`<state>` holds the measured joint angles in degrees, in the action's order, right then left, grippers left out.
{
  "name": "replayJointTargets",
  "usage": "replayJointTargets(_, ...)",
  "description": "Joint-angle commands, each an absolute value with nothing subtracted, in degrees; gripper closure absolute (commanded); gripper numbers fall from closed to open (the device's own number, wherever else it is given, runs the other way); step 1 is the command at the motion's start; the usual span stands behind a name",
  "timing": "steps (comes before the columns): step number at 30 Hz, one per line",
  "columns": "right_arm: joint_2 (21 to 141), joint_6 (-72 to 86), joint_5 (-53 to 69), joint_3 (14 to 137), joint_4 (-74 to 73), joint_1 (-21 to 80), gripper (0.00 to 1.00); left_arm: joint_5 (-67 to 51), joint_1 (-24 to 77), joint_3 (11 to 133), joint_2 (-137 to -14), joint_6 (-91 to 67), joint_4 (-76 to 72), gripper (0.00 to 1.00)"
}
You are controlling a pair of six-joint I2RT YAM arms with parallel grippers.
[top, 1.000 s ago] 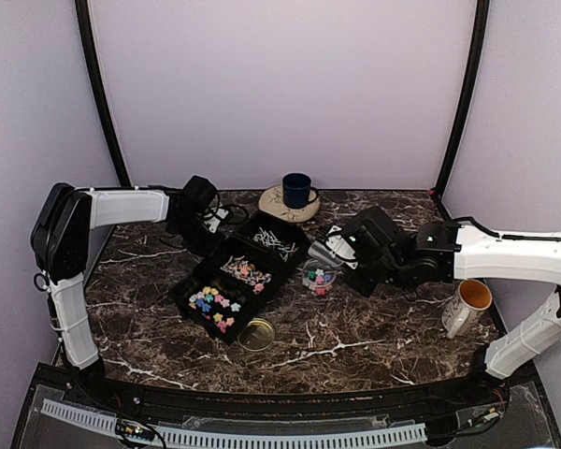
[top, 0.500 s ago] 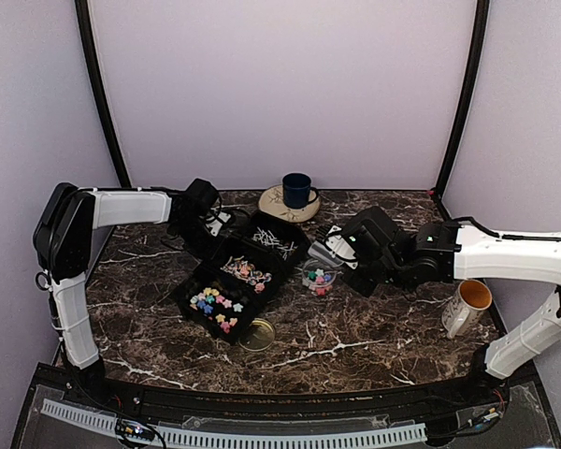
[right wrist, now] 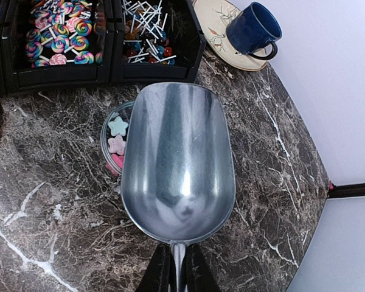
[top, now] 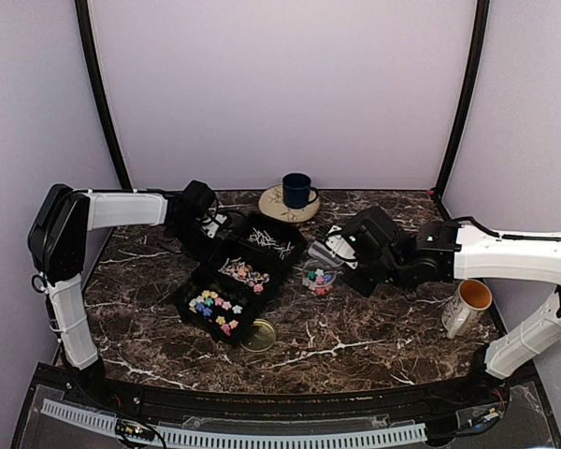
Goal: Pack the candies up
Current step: Pick up the plate from the center of the board.
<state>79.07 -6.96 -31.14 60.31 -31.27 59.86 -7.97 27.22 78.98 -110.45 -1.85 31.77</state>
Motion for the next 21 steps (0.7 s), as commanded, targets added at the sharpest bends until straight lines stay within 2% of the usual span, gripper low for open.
replayJointTargets(1, 77.8, -5.9, -31.8, 62.8, -30.0, 59.4, 1.00, -9.4, 27.0, 76.3, -103.0, -3.5, 32.2, 1.00)
replayJointTargets(16, 76.9, -4.0, -29.1, 69.5, -30.5, 59.4, 1.00, -33.9, 20.3, 63.3, -90.9, -14.1, 15.3, 1.00)
replayJointTargets(21, 77.4, -3.9, -28.5, 70.7, -30.1, 59.4, 1.00, -45.2, 19.4, 57.9, -89.2, -19.9, 4.2, 1.00)
